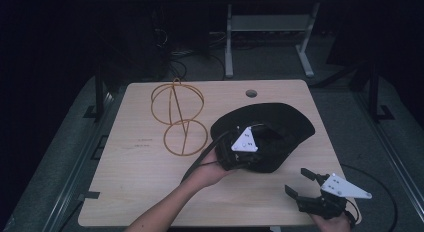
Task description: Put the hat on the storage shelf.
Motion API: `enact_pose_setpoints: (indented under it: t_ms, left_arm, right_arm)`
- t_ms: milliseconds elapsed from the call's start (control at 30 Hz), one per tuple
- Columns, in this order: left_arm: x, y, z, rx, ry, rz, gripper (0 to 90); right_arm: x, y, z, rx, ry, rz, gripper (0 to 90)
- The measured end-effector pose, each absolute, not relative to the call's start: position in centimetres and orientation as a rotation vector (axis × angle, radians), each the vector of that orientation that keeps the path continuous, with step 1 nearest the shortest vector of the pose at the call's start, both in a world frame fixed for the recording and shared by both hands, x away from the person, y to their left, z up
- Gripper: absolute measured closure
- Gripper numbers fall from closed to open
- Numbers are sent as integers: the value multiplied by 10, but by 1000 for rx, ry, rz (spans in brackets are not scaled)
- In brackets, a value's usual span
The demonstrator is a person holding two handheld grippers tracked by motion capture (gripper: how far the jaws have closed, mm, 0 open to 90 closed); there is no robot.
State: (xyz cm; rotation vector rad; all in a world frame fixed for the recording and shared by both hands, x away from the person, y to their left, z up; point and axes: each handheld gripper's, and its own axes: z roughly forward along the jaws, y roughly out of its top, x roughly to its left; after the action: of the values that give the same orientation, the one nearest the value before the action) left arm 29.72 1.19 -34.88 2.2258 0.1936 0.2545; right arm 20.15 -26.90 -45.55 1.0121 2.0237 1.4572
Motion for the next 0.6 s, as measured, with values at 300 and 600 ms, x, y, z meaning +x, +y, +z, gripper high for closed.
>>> enact_pose_setpoints:
  t_ms: [300,600]
  left_arm:
    - [308,8,-328,2183,247,215,857]
    - [309,5,-310,2146,251,195,858]
  right_arm:
    - [215,-246,-450,1007,1991,1471,182]
    - [226,-241,-444,1054,1908,1533,178]
